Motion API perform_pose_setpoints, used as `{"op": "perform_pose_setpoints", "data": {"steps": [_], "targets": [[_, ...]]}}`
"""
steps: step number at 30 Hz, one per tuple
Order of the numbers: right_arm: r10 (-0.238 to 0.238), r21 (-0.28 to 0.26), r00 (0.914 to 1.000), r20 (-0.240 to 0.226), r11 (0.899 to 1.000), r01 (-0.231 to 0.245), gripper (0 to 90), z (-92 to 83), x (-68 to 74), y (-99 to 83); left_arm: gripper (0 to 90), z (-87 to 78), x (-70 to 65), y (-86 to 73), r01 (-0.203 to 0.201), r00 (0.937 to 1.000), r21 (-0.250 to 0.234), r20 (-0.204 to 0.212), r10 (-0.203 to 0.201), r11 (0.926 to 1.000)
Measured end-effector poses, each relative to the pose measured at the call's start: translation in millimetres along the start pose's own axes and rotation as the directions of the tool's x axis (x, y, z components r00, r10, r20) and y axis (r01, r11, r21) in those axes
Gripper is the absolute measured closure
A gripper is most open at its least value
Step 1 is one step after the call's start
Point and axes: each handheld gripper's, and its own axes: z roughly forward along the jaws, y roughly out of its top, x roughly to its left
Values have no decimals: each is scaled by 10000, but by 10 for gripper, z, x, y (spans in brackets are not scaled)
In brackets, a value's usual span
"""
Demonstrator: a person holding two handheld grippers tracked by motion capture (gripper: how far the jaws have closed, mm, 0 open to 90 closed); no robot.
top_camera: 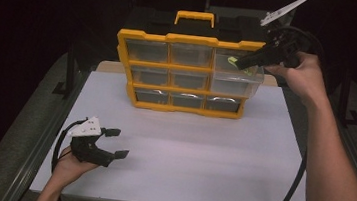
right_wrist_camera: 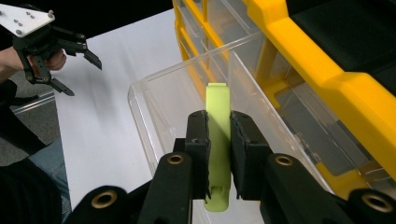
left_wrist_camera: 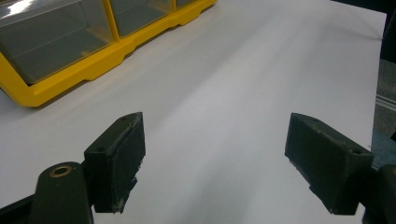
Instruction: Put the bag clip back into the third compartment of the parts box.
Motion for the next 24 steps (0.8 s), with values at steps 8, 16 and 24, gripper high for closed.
{"op": "perform_pose_setpoints", "data": {"steps": [8,16,24], "targets": [[56,147,10000,-13,9999,-56,763,51,-8,-19,202,-1,-1,-1,44,10000,-60,7,-44,10000],[210,-116,9997,-103,9997,-211,721,40,-37,-37,202,-3,10,-1,75,10000,-106,20,-75,9999],[588,-635,9980,-215,9962,-601,636,-53,-20,-32,202,11,17,-4,140,9999,-91,44,-140,9999]]}}
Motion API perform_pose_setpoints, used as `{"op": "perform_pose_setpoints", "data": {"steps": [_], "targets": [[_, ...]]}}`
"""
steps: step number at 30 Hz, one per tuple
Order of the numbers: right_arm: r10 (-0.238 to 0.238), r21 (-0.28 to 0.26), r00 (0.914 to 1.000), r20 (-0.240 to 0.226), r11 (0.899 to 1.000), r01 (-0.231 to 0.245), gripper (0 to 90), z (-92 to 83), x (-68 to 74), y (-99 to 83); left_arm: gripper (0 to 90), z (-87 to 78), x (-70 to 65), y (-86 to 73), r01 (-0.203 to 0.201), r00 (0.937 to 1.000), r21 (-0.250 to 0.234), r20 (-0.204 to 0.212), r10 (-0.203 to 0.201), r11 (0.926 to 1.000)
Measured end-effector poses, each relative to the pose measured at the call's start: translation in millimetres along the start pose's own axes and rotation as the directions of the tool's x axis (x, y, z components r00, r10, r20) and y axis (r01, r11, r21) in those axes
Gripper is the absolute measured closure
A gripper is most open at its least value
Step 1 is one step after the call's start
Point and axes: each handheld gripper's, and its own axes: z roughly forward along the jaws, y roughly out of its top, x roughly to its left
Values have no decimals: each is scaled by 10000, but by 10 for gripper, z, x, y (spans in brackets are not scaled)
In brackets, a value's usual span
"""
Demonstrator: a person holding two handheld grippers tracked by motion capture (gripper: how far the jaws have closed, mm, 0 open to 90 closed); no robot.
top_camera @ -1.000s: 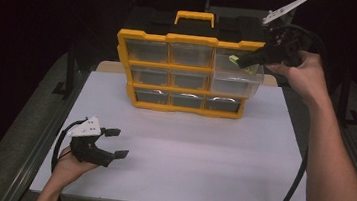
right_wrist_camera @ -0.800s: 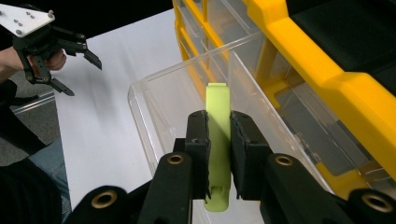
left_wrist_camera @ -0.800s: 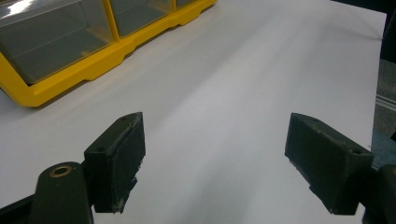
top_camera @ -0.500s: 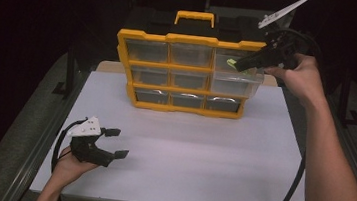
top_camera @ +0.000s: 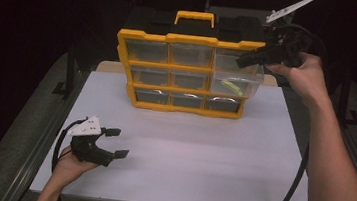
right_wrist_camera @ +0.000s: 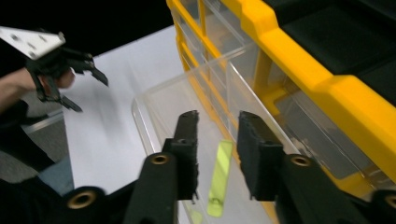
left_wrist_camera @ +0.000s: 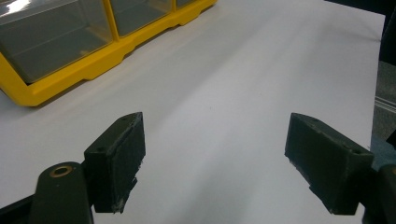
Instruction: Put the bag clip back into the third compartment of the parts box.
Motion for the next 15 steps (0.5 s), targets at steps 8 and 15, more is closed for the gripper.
{"op": "perform_pose_setpoints", "data": {"steps": [8,15], "targets": [[12,-337,9999,-100,9994,-15,439,-23,93,39,202,-20,15,-1,3,10000,61,-69,-3,10000],[-226,-468,9996,-179,9987,218,429,-77,233,45,202,-27,9,2,37,10000,38,-74,-37,10000]]}}
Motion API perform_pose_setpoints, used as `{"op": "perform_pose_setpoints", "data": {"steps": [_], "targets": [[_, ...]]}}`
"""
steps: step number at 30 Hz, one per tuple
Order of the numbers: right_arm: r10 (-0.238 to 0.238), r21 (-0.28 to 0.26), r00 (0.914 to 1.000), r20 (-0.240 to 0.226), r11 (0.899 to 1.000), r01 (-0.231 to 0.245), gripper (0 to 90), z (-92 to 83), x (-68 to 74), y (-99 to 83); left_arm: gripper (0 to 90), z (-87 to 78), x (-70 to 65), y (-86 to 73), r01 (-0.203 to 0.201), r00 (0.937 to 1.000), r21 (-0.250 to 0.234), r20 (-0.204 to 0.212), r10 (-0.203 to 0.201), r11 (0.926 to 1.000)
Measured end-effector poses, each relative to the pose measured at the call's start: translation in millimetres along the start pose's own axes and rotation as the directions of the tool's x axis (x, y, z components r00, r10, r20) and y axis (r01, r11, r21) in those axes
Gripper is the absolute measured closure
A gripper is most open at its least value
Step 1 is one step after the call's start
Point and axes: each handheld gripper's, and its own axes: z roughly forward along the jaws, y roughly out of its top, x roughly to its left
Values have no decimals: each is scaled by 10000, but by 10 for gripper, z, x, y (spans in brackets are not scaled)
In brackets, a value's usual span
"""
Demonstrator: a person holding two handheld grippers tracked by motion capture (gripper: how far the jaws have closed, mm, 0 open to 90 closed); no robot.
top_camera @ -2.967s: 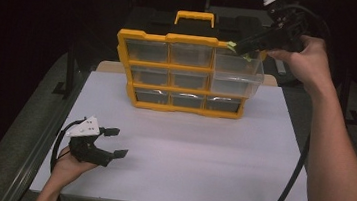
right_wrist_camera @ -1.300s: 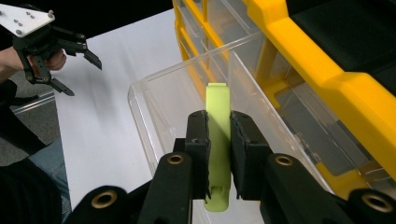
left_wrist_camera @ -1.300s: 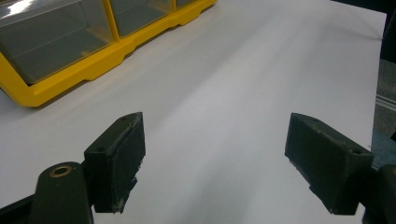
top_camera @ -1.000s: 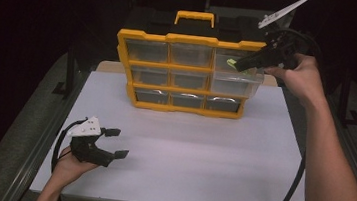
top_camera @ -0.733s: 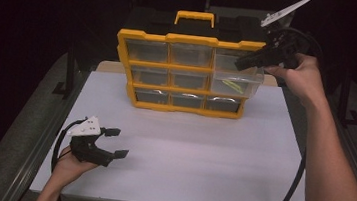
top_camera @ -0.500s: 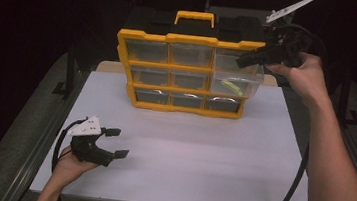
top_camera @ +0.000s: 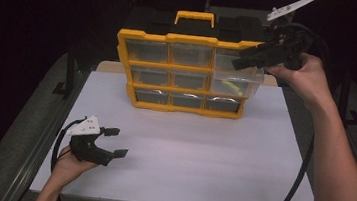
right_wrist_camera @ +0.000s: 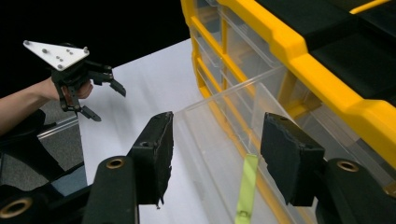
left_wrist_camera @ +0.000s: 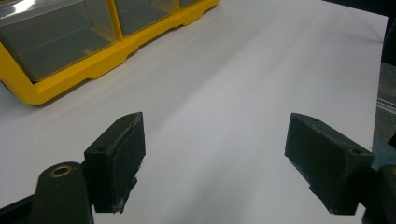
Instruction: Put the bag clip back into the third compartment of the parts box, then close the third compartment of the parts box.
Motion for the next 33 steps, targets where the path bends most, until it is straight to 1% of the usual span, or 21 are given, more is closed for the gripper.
{"op": "perform_pose_setpoints", "data": {"steps": [3,6,8,9,10,12,15,18,21,22,26,27,28,29,31,32,33], "targets": [[-195,11,9998,-22,9998,195,437,-19,62,-2,202,-4,5,1,-7,10000,-61,-15,7,10000],[-317,-61,9995,-65,9995,316,445,-36,130,-15,202,-4,-3,2,-38,10000,14,-28,38,10000],[-432,-61,9990,-68,9990,432,464,-46,181,-30,202,-3,-3,8,-63,10000,14,-9,63,10000],[-493,-82,9988,-65,9988,492,471,-51,201,-38,202,3,-3,8,-60,10000,-84,12,60,9999],[-528,-109,9986,-100,9986,527,479,-55,225,-49,202,0,-7,12,-61,10000,-33,6,61,10000],[-658,-77,9978,-121,9978,657,509,-59,261,-71,202,0,-12,13,-53,10000,5,25,53,10000],[-658,-62,9976,-221,9978,657,551,-59,300,-108,202,1,-7,12,-59,10000,-3,30,59,10000],[-759,-22,9967,-294,9971,759,589,-43,328,-150,202,1,-11,14,-44,10000,-18,39,44,10000],[-822,-39,9957,-419,9966,822,660,-34,359,-192,202,8,-13,14,-76,9999,-80,75,77,9999],[-890,-53,9946,-536,9960,889,677,-31,381,-212,202,9,-12,15,-95,9999,-72,75,96,9999],[-1074,74,9918,-694,9941,1082,741,-21,456,-262,201,14,-15,20,-65,9999,-10,79,65,10000],[-1067,93,9918,-706,9941,1076,755,-18,464,-275,201,18,-7,22,-214,9997,-13,74,214,9998],[-1120,96,9908,-753,9935,1131,771,-12,469,-290,201,21,-14,20,-136,9999,-16,78,136,9999],[-1125,125,9907,-762,9934,1138,780,-9,478,-301,201,23,-16,23,-122,9999,7,75,122,9999],[-1131,167,9911,-701,9933,1145,820,-1,493,-331,201,32,-14,24,-45,9999,-129,164,47,9999],[-1204,130,9901,-721,9925,1216,831,4,495,-352,201,33,-6,27,-113,9997,-124,195,116,9999],[-1153,137,9907,-720,9931,1166,840,5,498,-363,201,31,-9,31,-124,9998,-71,166,125,9999]]}}
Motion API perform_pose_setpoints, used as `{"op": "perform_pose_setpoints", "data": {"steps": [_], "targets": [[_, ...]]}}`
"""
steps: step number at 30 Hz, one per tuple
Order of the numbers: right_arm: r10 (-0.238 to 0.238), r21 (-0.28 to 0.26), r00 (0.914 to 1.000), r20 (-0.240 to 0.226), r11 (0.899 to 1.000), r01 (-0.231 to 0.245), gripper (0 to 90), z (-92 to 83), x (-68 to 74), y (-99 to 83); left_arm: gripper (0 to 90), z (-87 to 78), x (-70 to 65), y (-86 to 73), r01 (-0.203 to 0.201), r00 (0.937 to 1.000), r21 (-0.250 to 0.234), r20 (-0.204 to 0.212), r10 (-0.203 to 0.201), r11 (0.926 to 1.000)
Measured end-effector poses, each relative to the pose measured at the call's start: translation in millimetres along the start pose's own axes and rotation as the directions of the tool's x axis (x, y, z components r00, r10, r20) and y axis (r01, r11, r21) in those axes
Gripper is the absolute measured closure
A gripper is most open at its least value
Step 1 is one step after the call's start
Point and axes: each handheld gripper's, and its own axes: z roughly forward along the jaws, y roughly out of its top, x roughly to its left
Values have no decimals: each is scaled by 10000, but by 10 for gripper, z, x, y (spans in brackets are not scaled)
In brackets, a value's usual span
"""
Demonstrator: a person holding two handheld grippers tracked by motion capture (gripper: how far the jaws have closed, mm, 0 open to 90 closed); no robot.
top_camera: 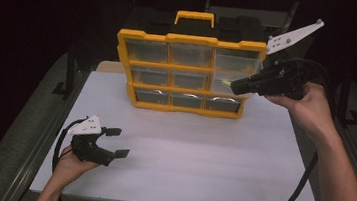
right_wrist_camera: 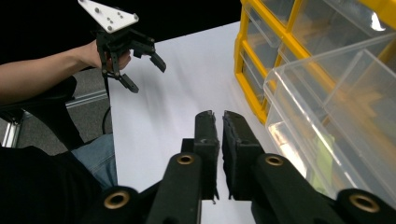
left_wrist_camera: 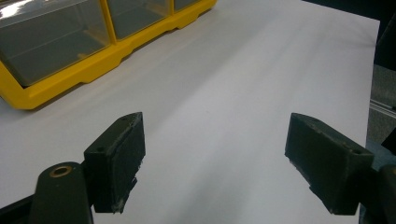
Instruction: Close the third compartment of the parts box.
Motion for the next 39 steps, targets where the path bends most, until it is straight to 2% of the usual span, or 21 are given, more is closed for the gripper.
{"op": "perform_pose_setpoints", "data": {"steps": [5,12,18,21,24,28,39], "targets": [[56,29,9999,-87,10000,-55,883,42,-7,-78,201,0,-13,7,33,10000,49,-13,-33,10000],[248,115,9997,-15,9996,-248,888,126,-71,-199,201,15,4,3,-43,10000,34,1,43,10000],[385,173,9992,54,9991,-385,888,166,-112,-272,201,18,-9,2,63,10000,13,13,-63,10000],[378,273,9991,208,9989,-383,888,159,-121,-301,201,29,-8,-4,72,10000,0,33,-72,10000],[412,220,9987,294,9989,-418,888,134,-129,-314,201,31,-2,-3,-87,10000,78,12,86,9999],[563,206,9973,471,9981,-573,889,106,-178,-320,201,38,-11,-4,-19,10000,110,17,19,9999],[499,435,9928,1088,9975,-549,889,104,-225,-233,201,19,-15,-6,-52,10000,70,-2,52,10000]]}}
